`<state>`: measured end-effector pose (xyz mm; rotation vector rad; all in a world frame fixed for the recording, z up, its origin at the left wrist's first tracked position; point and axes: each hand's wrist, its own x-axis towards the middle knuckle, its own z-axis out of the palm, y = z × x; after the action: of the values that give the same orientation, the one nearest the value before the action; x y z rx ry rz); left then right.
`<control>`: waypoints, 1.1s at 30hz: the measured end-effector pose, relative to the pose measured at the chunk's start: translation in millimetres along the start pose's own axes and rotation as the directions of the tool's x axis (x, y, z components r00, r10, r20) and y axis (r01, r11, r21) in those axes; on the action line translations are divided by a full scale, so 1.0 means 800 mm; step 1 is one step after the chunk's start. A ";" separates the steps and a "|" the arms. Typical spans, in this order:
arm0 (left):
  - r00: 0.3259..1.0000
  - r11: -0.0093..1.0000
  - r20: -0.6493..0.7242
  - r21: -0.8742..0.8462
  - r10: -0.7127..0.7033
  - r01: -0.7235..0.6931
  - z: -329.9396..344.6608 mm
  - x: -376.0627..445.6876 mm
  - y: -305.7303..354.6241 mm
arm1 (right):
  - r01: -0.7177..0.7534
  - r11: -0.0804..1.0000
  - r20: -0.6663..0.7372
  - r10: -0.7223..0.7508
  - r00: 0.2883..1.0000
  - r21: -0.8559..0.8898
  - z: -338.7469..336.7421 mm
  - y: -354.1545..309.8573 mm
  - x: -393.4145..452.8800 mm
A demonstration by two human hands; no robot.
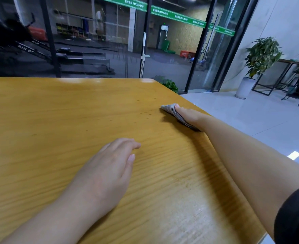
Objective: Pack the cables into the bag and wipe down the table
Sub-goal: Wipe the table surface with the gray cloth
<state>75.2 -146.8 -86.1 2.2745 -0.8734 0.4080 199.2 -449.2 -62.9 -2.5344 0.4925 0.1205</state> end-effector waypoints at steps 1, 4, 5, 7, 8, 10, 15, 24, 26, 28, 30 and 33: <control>1.000 1.000 0.004 0.004 -0.001 0.001 0.000 0.000 0.001 | 0.029 0.999 0.004 -0.029 1.000 -0.030 0.004 -0.003 -0.002; 1.000 1.000 0.015 0.005 -0.006 0.006 -0.002 -0.001 0.003 | 0.160 0.957 0.038 -0.155 0.987 -0.241 0.019 -0.014 -0.005; 1.000 1.000 0.017 0.001 -0.009 0.009 -0.003 -0.001 0.003 | 0.179 0.939 0.036 -0.176 0.984 -0.295 0.023 -0.016 -0.005; 1.000 1.000 0.009 -0.009 -0.019 0.020 -0.005 -0.001 0.003 | 0.129 0.924 0.023 -0.130 0.991 -0.359 0.030 -0.019 -0.001; 1.000 1.000 0.008 -0.010 -0.022 0.023 -0.005 -0.001 0.004 | 0.121 0.915 0.017 -0.124 0.992 -0.386 0.032 -0.020 0.000; 0.999 0.999 0.015 -0.012 -0.043 0.043 -0.006 -0.001 0.005 | 0.115 0.908 0.016 -0.119 0.993 -0.403 0.036 -0.025 -0.001; 0.995 0.994 -0.003 0.049 -0.099 0.099 -0.004 0.000 0.002 | 0.102 0.907 0.013 -0.106 0.994 -0.409 0.042 -0.042 0.000; 0.986 0.982 -0.005 0.086 -0.166 0.166 -0.006 0.001 -0.001 | 0.293 0.865 0.115 -0.270 0.956 -0.408 0.066 -0.076 -0.024; 0.985 0.980 0.000 0.100 -0.175 0.174 -0.008 0.000 -0.001 | 0.359 0.843 0.149 -0.327 0.933 -0.400 0.071 -0.080 -0.037; 0.984 0.978 0.002 0.108 -0.180 0.179 -0.009 0.000 -0.001 | 0.421 0.812 0.193 -0.374 0.907 -0.403 0.074 -0.084 -0.052; 0.983 0.977 0.003 0.114 -0.184 0.182 -0.010 0.000 -0.001 | 0.465 0.801 0.227 -0.407 0.885 -0.376 0.074 -0.085 -0.066; 0.985 0.977 -0.001 0.123 -0.173 0.172 -0.010 0.000 -0.001 | 0.484 0.854 0.230 -0.441 0.867 -0.189 0.072 -0.076 -0.089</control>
<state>75.1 -141.2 -80.8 2.4440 -0.6642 0.3812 156.8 -348.3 -68.0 -2.7672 -0.2321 0.2360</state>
